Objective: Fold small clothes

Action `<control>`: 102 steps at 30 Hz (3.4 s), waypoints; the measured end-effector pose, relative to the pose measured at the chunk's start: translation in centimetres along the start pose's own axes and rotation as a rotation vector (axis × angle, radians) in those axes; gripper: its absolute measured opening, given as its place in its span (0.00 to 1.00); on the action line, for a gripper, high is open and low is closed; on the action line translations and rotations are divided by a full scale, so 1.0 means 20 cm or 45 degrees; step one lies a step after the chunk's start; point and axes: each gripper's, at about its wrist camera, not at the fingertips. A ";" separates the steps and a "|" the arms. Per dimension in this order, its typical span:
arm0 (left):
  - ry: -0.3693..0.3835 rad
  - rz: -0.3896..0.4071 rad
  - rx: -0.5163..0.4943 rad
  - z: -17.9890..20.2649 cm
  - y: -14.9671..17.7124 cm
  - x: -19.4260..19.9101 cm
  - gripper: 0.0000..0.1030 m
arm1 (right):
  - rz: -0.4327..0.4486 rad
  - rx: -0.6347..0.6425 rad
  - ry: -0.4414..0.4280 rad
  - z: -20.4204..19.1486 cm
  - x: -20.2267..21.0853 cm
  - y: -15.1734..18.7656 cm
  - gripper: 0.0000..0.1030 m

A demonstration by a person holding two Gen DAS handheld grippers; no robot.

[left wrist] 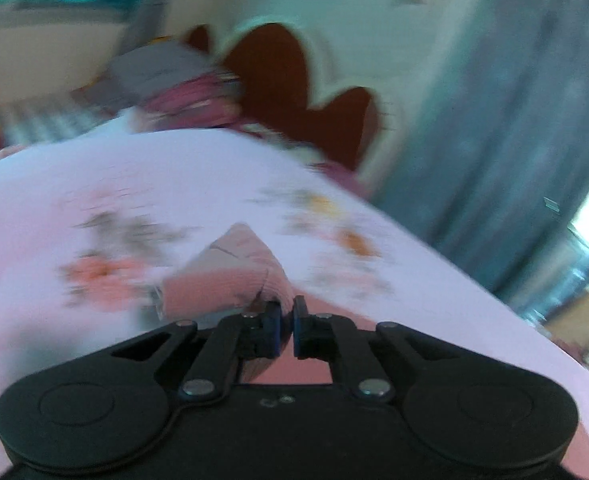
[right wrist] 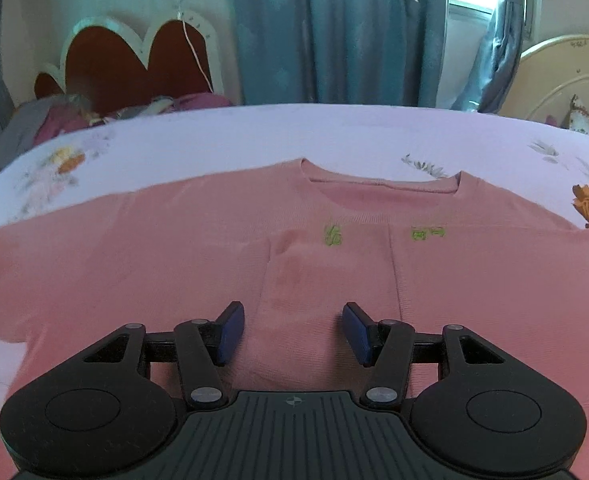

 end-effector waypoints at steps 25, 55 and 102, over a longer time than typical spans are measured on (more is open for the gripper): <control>0.779 -0.461 -0.689 1.71 0.83 -0.07 0.32 | 0.086 -0.155 0.098 0.68 0.46 0.04 0.53; 0.179 -0.361 -0.614 0.93 0.65 -0.02 0.72 | -0.051 0.138 -0.079 0.17 0.15 0.12 0.53; 0.201 -0.207 -0.532 0.95 0.49 0.06 0.39 | 0.147 -0.189 0.117 0.90 0.42 -0.07 0.89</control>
Point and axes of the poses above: each gripper's, at about its wrist camera, not at the fingertips, and x roughly against the way its jaws point, z to its right, y to its underside, and after that the axes turned 8 degrees about -x, right-handed
